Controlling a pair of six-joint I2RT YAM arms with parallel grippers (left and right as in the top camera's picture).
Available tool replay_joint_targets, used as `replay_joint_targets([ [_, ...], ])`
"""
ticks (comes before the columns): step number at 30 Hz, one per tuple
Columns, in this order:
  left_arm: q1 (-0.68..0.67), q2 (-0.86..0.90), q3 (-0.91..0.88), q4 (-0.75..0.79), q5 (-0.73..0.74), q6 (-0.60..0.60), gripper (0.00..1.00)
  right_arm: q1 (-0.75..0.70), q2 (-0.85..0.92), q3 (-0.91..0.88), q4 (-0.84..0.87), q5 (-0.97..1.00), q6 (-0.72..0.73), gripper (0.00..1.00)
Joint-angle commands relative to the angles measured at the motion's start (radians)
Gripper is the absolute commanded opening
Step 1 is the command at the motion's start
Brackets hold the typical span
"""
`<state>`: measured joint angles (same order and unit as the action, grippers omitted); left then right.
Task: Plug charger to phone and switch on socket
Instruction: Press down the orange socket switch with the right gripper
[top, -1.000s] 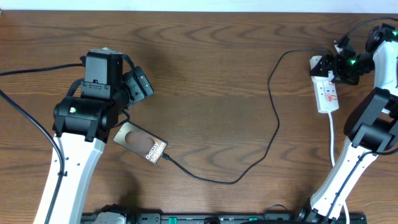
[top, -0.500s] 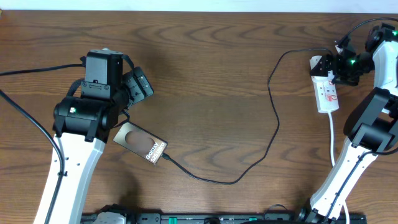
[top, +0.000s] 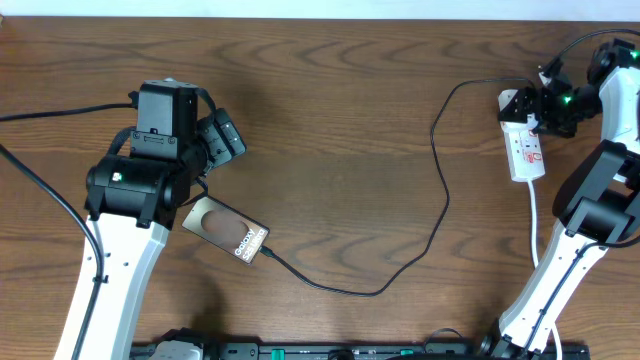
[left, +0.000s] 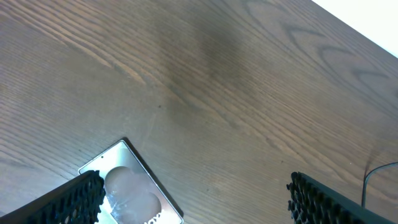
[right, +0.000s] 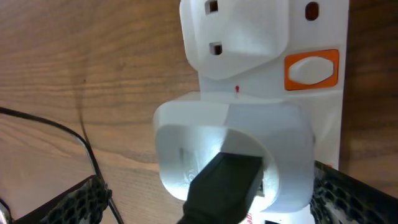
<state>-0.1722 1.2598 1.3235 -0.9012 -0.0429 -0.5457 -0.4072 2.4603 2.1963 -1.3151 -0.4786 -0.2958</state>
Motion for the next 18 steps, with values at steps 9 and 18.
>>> replay_joint_targets([
  [9,-0.004,0.003,0.021,-0.009,-0.026,0.013,0.93,0.028,0.043,-0.002,-0.019,-0.056,0.000,0.99],
  [18,-0.004,0.003,0.021,-0.013,-0.026,0.013,0.93,0.043,0.043,-0.002,-0.047,-0.095,0.004,0.99],
])
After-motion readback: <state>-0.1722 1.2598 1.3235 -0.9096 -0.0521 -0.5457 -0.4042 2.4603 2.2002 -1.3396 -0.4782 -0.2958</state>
